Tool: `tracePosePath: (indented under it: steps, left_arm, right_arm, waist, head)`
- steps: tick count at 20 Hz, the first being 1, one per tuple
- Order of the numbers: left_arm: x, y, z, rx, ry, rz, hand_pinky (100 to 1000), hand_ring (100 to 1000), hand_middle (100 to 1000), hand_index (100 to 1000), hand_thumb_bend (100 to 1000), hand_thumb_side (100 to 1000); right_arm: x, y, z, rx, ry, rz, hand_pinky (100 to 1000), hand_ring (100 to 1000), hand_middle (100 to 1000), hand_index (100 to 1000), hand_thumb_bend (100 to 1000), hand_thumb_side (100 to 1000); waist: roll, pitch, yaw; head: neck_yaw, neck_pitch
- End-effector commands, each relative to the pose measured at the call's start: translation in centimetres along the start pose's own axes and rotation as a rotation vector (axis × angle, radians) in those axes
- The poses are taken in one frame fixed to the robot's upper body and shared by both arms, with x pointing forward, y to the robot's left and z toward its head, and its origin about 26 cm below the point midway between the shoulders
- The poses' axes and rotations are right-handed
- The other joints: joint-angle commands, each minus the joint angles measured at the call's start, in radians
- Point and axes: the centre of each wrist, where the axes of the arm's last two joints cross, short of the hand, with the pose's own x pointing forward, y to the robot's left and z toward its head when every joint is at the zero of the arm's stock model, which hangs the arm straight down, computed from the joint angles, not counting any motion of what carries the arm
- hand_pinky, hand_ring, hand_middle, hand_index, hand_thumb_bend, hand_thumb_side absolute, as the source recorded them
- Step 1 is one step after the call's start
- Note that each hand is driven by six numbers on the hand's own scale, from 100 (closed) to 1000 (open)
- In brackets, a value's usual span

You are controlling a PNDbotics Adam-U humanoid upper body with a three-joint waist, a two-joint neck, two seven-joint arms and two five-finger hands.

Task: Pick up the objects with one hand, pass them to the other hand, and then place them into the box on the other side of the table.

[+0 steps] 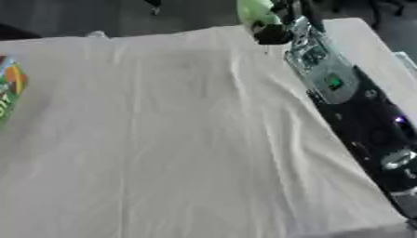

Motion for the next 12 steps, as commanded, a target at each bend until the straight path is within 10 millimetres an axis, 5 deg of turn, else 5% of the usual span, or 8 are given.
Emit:
tracePosePath:
  steps: [1, 12]
  left_arm:
    - [0.7, 1.3, 0.0, 0.023, -0.022, -0.031, 582, 736, 630, 697, 375, 435]
    - [1.1, 1.6, -0.2, 0.03, -0.034, -0.034, 583, 738, 632, 698, 384, 428]
  right_arm:
    - [1.7, -2.5, 1.1, -0.239, 0.093, 0.05, 498, 306, 100, 305, 154, 100]
    - [2.9, -3.9, 5.7, -0.167, -0.015, -0.073, 484, 300, 100, 303, 100, 100]
  waist:
    - [0.002, -0.014, -0.001]
    - [0.008, -0.011, -0.003]
  head:
    - [0.006, -0.009]
    - [0.014, -0.019]
